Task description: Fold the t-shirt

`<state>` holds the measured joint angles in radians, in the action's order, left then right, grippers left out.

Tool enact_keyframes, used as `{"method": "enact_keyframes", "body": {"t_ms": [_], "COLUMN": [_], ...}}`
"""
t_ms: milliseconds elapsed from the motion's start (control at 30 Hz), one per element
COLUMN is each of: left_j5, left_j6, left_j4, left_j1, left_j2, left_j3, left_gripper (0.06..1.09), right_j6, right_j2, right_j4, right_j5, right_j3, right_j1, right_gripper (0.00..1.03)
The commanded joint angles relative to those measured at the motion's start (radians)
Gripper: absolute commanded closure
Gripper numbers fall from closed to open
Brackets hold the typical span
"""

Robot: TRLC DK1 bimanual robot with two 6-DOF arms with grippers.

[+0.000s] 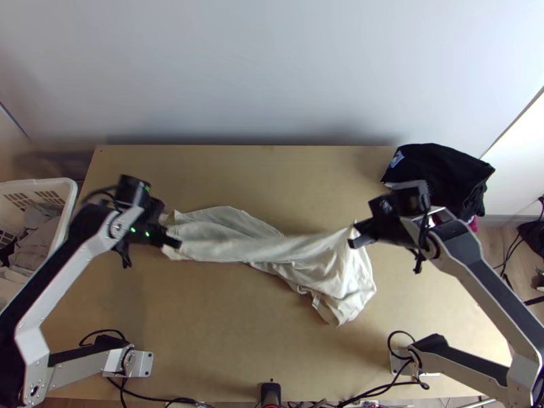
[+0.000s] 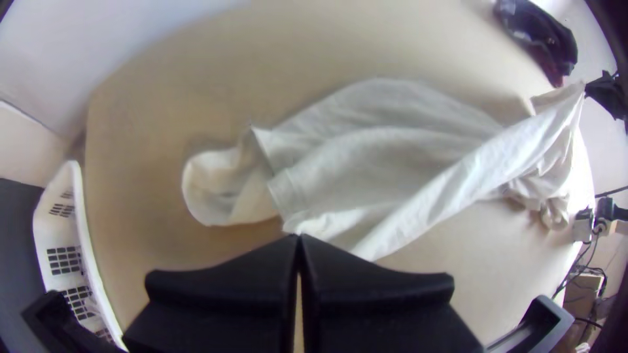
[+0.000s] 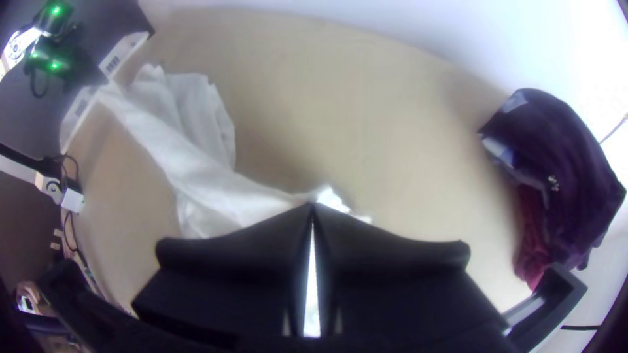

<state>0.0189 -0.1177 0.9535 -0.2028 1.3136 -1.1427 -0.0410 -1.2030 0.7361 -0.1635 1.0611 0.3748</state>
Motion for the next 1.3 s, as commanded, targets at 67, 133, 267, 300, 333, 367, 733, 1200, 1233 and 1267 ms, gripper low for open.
{"method": "enact_keyframes", "body": {"t_ms": [67, 133, 267, 300, 333, 367, 733, 1200, 1233, 1267], "left_j5": [-0.01, -0.01, -0.01, -0.01, -0.008, -0.008, 0.056, 0.136, 0.141, 0.15], "left_j6": [-0.014, -0.014, -0.016, -0.016, -0.019, -0.023, -0.073, -0.108, -0.108, -0.108], "left_j4": [0.079, 0.083, 0.083, 0.083, 0.083, 0.083, 0.079, -0.001, -0.015, -0.025], "left_j1": [0.019, 0.017, 0.009, 0.005, 0.002, -0.004, -0.06, -0.081, -0.081, -0.081], "left_j2": [-0.054, -0.056, -0.068, -0.07, -0.073, -0.073, -0.094, -0.131, -0.139, -0.145], "left_j3": [-0.339, -0.4, -0.523, -0.555, -0.589, -0.626, -0.908, -1.117, -1.117, -1.117], "left_gripper": [1.05, 1.05, 1.05, 1.05, 1.05, 1.05, 1.05, 1.05, 1.05, 1.05], "right_j6": [-0.022, -0.025, -0.034, -0.039, -0.046, -0.048, -0.138, -0.209, -0.217, -0.224], "right_j2": [0.006, 0.003, 0.005, 0.006, 0.01, 0.011, 0.105, 0.241, 0.252, 0.266], "right_j4": [0.063, 0.08, 0.109, 0.115, 0.117, 0.117, 0.049, -0.109, -0.119, -0.136], "right_j5": [0.035, 0.044, 0.064, 0.071, 0.082, 0.094, 0.147, 0.245, 0.252, 0.257], "right_j3": [0.221, 0.27, 0.372, 0.393, 0.416, 0.439, 0.594, 0.68, 0.68, 0.678], "right_j1": [-0.042, -0.042, -0.042, -0.04, -0.04, -0.039, -0.007, 0.004, 0.004, 0.004], "right_gripper": [1.0, 1.0, 1.0, 1.0, 1.0, 1.0, 1.0, 1.0, 1.0, 1.0]}}
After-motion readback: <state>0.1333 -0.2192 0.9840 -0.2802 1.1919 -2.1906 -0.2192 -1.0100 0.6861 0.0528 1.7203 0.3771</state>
